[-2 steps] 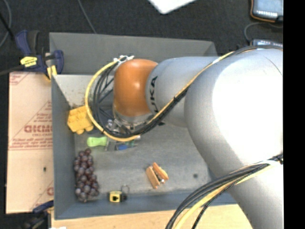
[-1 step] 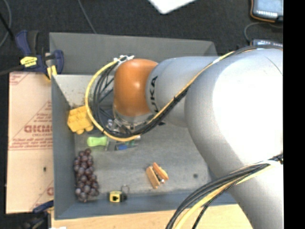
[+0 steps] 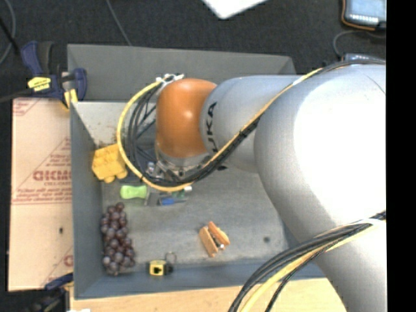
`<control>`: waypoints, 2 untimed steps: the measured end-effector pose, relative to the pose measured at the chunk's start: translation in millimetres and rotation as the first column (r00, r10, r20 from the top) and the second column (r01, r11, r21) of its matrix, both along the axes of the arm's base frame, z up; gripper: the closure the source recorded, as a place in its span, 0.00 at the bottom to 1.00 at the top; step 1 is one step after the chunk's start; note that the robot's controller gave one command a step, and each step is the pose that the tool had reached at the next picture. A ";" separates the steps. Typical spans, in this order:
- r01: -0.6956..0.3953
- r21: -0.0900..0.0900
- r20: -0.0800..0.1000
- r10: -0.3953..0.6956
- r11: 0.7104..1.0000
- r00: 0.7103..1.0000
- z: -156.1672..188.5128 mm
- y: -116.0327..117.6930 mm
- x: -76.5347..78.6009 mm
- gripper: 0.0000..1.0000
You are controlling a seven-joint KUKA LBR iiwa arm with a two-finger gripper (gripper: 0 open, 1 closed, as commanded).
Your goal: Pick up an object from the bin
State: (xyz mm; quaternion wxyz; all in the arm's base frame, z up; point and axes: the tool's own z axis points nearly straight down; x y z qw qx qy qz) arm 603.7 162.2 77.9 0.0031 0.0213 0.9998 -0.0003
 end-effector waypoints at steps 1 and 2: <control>0.000 -0.001 -0.006 0.000 1.000 1.000 20.2 -0.5 -1.3 1.00; 0.000 0.000 0.000 0.000 1.000 1.000 44.7 -0.1 0.4 1.00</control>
Offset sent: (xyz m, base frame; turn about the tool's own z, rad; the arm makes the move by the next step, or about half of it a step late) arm -0.0002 0.0000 0.0167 0.0000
